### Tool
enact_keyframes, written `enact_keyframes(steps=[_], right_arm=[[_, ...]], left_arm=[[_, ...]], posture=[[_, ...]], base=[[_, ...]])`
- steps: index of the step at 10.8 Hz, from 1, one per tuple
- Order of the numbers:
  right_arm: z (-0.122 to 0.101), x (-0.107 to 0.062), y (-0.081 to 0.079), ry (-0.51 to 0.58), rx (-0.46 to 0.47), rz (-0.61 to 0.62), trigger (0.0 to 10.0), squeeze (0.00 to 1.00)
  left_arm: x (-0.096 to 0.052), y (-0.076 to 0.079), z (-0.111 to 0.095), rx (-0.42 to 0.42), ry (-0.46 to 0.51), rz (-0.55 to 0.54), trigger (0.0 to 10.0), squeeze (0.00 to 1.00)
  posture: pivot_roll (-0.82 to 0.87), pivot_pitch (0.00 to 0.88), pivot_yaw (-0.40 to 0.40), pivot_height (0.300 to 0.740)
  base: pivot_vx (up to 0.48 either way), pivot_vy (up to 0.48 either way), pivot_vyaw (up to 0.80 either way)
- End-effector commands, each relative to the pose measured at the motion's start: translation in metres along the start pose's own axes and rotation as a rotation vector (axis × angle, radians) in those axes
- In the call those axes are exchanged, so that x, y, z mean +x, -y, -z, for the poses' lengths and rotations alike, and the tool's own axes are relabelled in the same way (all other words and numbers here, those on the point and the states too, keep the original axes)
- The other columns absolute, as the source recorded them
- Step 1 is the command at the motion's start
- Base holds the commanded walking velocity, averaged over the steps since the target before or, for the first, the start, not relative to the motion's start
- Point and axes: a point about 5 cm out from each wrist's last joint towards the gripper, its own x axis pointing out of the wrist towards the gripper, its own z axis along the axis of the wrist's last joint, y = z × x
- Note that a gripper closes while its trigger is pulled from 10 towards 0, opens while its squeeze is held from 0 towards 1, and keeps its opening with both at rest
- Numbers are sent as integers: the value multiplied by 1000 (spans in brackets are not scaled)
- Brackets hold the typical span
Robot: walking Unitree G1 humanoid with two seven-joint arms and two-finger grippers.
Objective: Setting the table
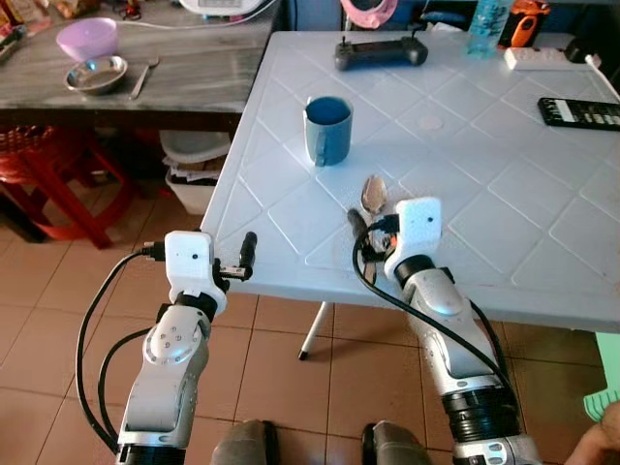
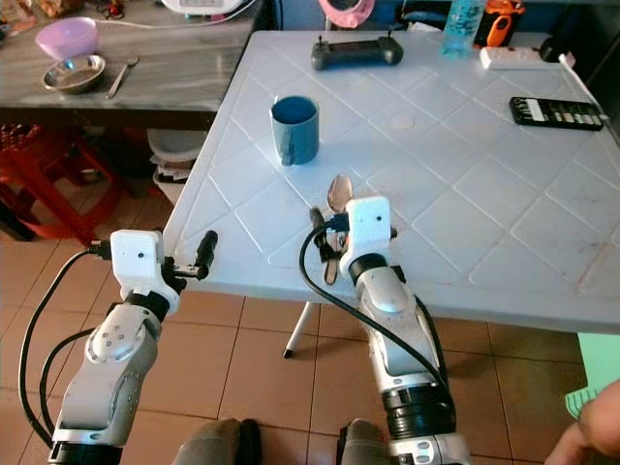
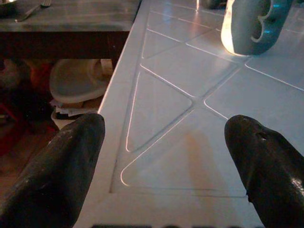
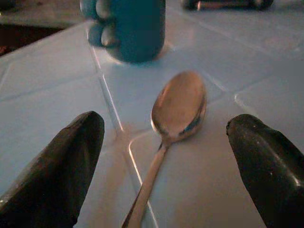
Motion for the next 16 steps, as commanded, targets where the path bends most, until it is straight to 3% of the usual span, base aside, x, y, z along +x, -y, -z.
enact_keyframes(steps=[1,4,5,6,9,10,11,15,16], right_arm=[[7,1,-6,-48,15,-13,10000,0],[16,5,-8,-141,64,3,10000,0],[19,5,-9,-174,90,1,9059,0],[28,2,-9,-249,118,14,0,0],[41,-7,-6,-379,177,14,235,0],[46,-9,-5,-420,179,7,1569,0],[49,-11,-5,-448,171,-2,2000,0],[69,-22,-8,-572,177,-72,1647,0],[70,-23,-8,-578,169,-81,980,0]], left_arm=[[-1,-2,-3,4,4,-3,10000,0],[0,-2,-2,4,2,5,10000,0],[0,-2,-2,2,-1,3,10000,0],[-1,0,0,0,-6,9,10000,0],[-1,1,2,-5,-21,33,10000,0],[-1,2,3,-4,-25,43,10000,0],[0,3,3,-5,-29,51,10000,0],[-3,6,8,-11,-56,73,10000,0],[-4,6,9,-12,-61,76,10000,0]], posture=[[24,151,72,740],[20,152,75,740],[19,152,74,740],[19,152,73,740],[10,146,77,740],[7,145,79,740],[7,145,78,740],[16,148,69,740],[15,151,69,740]], base=[[0,0,0],[0,0,0],[0,0,0],[0,0,0],[0,0,0],[0,0,0],[0,0,0],[0,0,0],[0,0,0]])
